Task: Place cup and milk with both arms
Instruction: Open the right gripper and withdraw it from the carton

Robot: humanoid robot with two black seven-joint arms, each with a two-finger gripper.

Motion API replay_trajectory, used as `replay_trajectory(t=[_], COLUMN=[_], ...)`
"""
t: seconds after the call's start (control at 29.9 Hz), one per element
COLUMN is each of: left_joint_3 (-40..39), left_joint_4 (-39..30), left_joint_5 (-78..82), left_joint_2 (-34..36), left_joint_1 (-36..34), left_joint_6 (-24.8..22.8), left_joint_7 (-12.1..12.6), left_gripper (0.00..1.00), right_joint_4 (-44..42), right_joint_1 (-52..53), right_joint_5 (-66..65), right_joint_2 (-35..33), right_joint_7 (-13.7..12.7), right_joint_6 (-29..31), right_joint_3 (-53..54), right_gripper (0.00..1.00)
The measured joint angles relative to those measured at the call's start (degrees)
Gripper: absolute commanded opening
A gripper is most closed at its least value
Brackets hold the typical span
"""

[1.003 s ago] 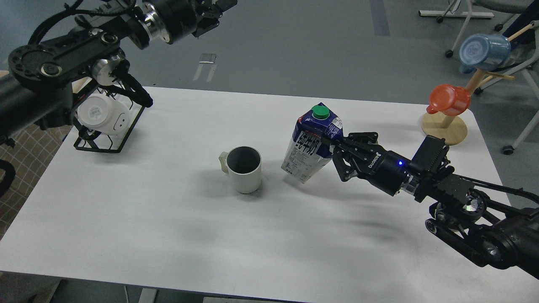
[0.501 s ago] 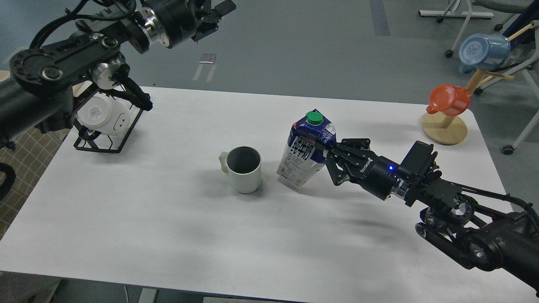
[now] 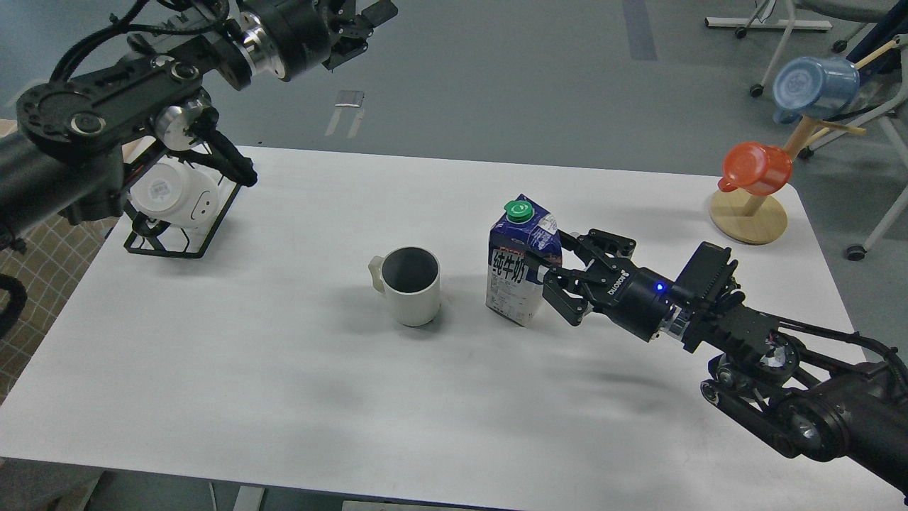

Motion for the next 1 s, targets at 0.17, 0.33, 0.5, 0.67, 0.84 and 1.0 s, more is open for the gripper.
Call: replay_trajectory(t=[0.17, 0.33, 0.5, 0.67, 0.84, 1.0], left_joint_3=[0.0, 0.0, 0.0, 0.0, -0.1, -1.8], left_joint_4=[0.0, 0.0, 0.0, 0.0, 0.0, 1.3], left_joint_5=[0.0, 0.0, 0.1, 0.1, 0.0, -0.1], left_joint_2=[0.0, 0.2, 0.4, 0.4, 0.4, -0.2], left_joint_1=[0.0, 0.0, 0.0, 0.0, 0.0, 0.0], left_joint_6=[-0.1, -0.1, -0.3, -1.1, -1.3, -1.3], left_joint_7=[0.0, 0.0, 0.0, 0.0, 0.1, 0.2], left_gripper=[0.97, 0.97, 0.97, 0.97, 0.97, 0.98], right_joint_4=[1.8, 7.3, 13.5, 21.2, 24.8, 22.5], right_joint_1=[-0.5, -2.1, -4.2, -4.9, 0.1, 10.7], right_joint_5=[0.3, 0.7, 1.7, 12.2, 30.2, 47.5], right_joint_2=[-1.6, -7.3, -15.6, -24.6, -31.3, -32.5], right_joint_7=[0.0, 0.0, 0.0, 0.0, 0.0, 0.0], right_joint_6=[0.0, 0.0, 0.0, 0.0, 0.0, 3.6], right_joint_3=[0.0, 0.1, 0.4, 0.7, 1.7, 2.5], right_gripper=[0.79, 0.8, 0.8, 0.8, 0.82, 1.0])
